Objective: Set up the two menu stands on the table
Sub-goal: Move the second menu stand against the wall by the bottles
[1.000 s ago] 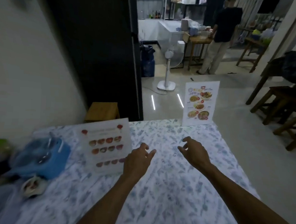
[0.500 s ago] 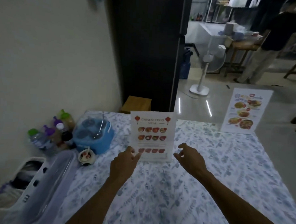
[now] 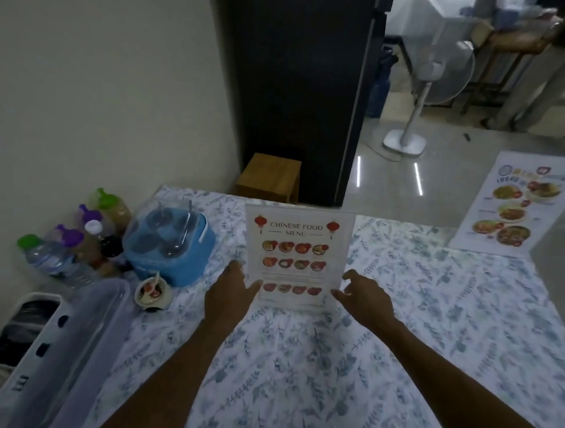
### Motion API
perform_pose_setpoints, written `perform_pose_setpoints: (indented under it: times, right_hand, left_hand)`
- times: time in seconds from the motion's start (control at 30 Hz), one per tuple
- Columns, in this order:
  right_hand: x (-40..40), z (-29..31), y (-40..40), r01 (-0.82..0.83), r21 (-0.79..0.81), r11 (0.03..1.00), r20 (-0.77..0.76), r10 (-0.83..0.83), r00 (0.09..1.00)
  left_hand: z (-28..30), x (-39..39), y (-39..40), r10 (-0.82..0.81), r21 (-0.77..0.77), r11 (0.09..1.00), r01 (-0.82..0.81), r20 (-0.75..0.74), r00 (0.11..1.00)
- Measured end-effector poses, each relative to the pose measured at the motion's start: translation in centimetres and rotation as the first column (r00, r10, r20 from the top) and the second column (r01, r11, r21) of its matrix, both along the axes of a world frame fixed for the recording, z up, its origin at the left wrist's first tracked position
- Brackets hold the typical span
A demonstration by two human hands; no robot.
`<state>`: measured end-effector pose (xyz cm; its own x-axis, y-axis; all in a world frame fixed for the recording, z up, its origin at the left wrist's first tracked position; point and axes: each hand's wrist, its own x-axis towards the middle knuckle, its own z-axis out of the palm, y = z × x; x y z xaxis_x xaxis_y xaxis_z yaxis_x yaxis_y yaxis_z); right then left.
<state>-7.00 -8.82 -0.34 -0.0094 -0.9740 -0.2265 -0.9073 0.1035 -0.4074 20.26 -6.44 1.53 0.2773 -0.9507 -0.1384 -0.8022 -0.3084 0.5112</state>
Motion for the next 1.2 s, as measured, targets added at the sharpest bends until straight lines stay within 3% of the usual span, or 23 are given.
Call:
perform_pose_setpoints:
  times: [0.2, 0.33, 0.73, 1.0, 1.2]
  right_hand:
    - [-0.5, -0.4, -2.5, -0.174, 0.069, 0.982, 0.139, 0.163, 0.977]
    - [-0.9, 0.4, -3.7, -0.217, 0.068, 0.974, 0.153, 0.205, 0.967]
    - [0.9, 4.9, -7.2, -0.161, 0.015, 0.987, 0.090, 0.159, 0.983]
    - [6.9, 7.4, -12.4, -0.074, -0.032, 0.997, 0.078, 0.077, 0.994]
    - [12.9, 8.0, -17.0, -0.107, -0.127, 0.986, 0.109, 0.122, 0.987]
  left_hand:
    - [-0.7, -0.6, -2.5, -0.035, 0.005, 0.999, 0.035, 0.010, 0.999]
    - [-0.4, -0.1, -4.0, -0.055, -0.005, 0.998, 0.055, 0.027, 0.998]
    - [2.5, 2.1, -10.8, -0.190, -0.080, 0.979, 0.189, -0.005, 0.982]
    - [5.6, 8.4, -17.9, -0.272, -0.166, 0.950, 0.265, -0.016, 0.962]
    - [7.2, 15.2, -22.0, -0.255, -0.187, 0.953, 0.240, -0.061, 0.965]
